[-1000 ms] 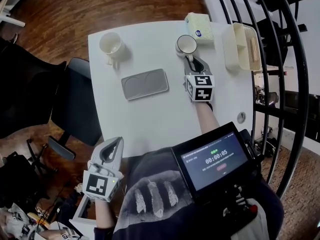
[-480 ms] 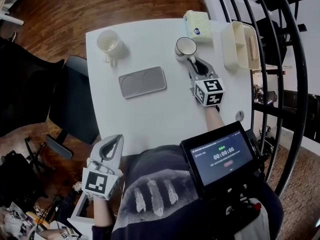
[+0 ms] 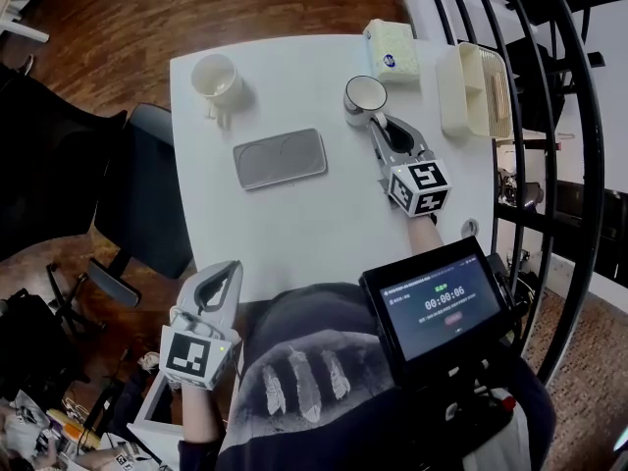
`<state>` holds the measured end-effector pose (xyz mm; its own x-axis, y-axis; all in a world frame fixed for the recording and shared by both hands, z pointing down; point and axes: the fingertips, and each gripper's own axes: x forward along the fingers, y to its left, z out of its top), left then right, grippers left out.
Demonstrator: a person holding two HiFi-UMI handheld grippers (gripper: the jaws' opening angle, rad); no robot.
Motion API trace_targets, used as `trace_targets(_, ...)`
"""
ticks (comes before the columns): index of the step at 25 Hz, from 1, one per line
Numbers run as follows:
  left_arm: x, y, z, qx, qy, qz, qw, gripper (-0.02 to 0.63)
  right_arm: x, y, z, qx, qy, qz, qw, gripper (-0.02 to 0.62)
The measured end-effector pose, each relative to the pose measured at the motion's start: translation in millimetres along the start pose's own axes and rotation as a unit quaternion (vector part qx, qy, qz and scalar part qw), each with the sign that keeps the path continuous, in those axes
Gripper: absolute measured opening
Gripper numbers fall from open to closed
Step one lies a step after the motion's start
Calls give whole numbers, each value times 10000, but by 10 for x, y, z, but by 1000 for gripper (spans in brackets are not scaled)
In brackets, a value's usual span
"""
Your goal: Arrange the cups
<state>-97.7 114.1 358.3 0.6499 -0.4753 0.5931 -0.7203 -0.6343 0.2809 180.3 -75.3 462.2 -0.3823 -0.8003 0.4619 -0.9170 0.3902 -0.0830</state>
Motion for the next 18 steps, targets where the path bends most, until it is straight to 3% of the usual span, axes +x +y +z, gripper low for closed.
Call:
trace_targets(8,-9,4,0,-42,-29,28,10000,15,-130,160,346,-114,-375,527,9978,61)
trace_targets(12,-20,5,-21,-44,-41,70,10000,15,-283,415,675,-453,-691,1197,9894,60)
trace_targets(18,-3,-95,-14,-26,-84,91,9999,15,-483,823,1037,-784,-974,2233,9667,60)
